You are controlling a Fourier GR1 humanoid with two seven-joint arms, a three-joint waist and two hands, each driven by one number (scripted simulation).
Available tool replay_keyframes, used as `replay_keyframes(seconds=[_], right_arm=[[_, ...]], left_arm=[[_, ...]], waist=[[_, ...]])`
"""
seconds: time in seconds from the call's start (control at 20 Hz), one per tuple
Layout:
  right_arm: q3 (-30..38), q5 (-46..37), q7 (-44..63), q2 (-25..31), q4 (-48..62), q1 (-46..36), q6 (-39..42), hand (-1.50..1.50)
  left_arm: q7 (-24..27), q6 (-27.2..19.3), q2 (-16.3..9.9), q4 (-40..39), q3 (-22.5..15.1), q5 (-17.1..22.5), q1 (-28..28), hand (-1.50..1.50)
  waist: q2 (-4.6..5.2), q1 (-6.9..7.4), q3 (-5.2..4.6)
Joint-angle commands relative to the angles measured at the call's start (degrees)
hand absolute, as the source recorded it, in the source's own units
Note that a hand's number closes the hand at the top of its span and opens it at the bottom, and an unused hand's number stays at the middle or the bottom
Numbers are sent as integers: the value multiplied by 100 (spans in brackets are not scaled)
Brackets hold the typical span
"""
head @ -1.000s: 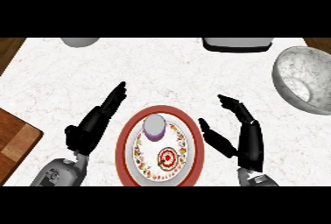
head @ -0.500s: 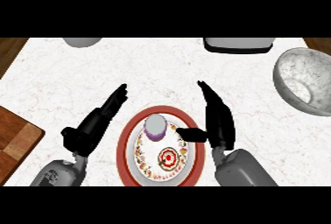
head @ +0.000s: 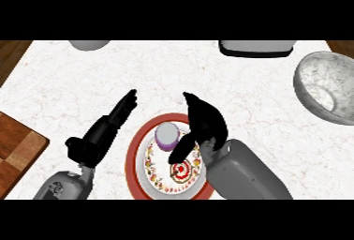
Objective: Pick the can from the plate and place it in the bowl
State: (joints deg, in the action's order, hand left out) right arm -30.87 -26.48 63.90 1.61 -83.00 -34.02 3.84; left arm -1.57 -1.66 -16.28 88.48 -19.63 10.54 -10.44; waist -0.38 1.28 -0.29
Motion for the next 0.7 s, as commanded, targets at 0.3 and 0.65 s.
replay_keyframes(seconds=[0.3, 0.65], right_arm=[[143, 1613, 2033, -155, 829, -1588, 644, -150], [-643, 1744, 1923, -156, 1112, -1696, -32, -150]], left_arm=[[-43, 47, 36, -66, 143, -4, -112, 0], [132, 332, -80, -103, 334, 131, 30, 0]], waist=[[39, -1, 17], [29, -48, 21]])
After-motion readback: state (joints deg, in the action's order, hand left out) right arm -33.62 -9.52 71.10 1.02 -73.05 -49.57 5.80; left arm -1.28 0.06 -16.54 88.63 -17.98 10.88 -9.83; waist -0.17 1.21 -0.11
